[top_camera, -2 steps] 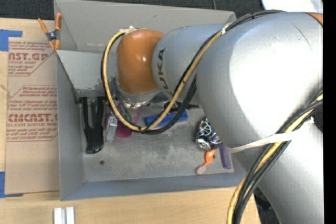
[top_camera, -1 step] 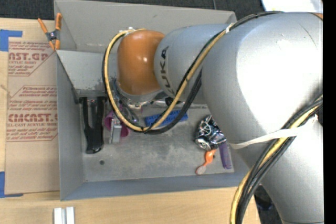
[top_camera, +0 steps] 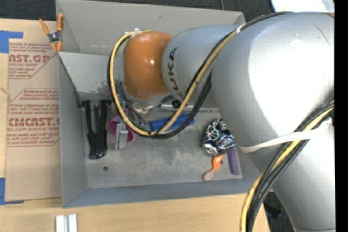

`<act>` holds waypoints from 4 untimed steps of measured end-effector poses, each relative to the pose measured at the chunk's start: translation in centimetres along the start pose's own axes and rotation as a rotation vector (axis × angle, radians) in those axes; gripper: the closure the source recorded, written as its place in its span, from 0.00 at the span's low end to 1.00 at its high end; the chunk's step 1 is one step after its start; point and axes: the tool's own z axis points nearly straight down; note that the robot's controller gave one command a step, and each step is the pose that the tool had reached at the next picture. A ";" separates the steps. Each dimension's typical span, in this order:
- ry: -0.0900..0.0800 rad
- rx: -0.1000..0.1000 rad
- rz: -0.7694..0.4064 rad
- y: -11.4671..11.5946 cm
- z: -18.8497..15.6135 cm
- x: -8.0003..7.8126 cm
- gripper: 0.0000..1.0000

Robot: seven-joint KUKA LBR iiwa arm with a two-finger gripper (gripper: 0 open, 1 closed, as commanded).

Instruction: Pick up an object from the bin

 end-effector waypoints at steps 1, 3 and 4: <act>0.000 0.000 0.205 -0.2 -0.4 0.1 0.00; -0.002 0.000 0.121 0.0 -0.4 0.1 0.00; -0.002 -0.001 0.174 -0.4 -0.2 0.0 0.00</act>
Offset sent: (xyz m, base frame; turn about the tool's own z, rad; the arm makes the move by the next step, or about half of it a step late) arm -0.0015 -0.0017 -0.0004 0.2904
